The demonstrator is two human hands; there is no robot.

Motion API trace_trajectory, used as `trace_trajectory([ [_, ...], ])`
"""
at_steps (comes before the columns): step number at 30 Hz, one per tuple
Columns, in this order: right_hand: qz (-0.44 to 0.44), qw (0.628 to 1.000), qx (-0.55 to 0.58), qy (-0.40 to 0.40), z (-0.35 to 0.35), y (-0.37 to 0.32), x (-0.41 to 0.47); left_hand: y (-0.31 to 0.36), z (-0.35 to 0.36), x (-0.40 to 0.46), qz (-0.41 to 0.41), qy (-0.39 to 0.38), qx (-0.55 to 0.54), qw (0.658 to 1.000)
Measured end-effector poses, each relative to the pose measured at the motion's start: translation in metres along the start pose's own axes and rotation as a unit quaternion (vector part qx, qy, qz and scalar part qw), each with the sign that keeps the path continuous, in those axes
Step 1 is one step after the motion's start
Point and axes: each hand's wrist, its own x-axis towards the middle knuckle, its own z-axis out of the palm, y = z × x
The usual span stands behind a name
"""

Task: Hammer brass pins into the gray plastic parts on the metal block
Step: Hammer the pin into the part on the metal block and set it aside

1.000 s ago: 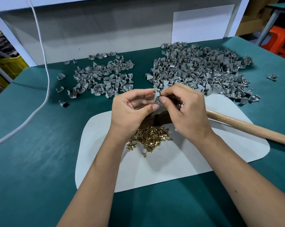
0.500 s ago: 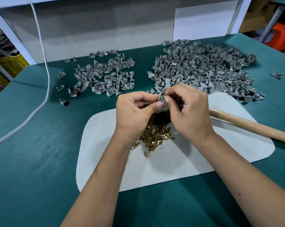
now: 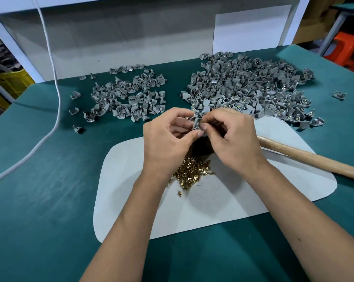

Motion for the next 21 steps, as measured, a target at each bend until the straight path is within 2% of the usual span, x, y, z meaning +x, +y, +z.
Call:
trace_trajectory([
  [2,0.007,0.999,0.011,-0.033,-0.008,0.0,0.003,-0.003,-0.001,0.001,0.035,0.0,0.039,0.999],
  [4,0.013,1.0,0.004,-0.025,-0.021,0.002,0.008,-0.005,-0.005,0.003,0.046,-0.003,0.066,0.997],
  [6,0.044,0.997,-0.05,-0.026,-0.039,0.01,0.013,-0.007,-0.008,0.006,0.06,-0.004,0.107,0.992],
  [8,0.106,0.977,-0.152,-0.106,-0.058,0.024,0.02,-0.008,-0.011,0.008,0.072,-0.006,0.174,0.982],
  [10,0.179,0.934,-0.229,-0.207,-0.071,0.038,0.023,-0.011,-0.013,0.01,0.047,-0.012,0.214,0.976],
  [12,0.217,0.912,-0.225,-0.266,-0.078,0.047,0.023,-0.014,-0.014,0.011,0.017,-0.016,0.212,0.977],
  [15,0.225,0.902,-0.199,-0.309,-0.085,0.052,0.021,-0.014,-0.015,0.01,0.011,-0.011,0.195,0.981],
  [18,0.198,0.898,-0.238,-0.313,-0.086,0.057,0.021,-0.014,-0.02,0.012,0.029,-0.012,0.157,0.987],
  [21,0.173,0.893,-0.257,-0.326,-0.087,0.057,0.023,-0.015,-0.031,0.014,0.022,-0.068,0.117,0.991],
])
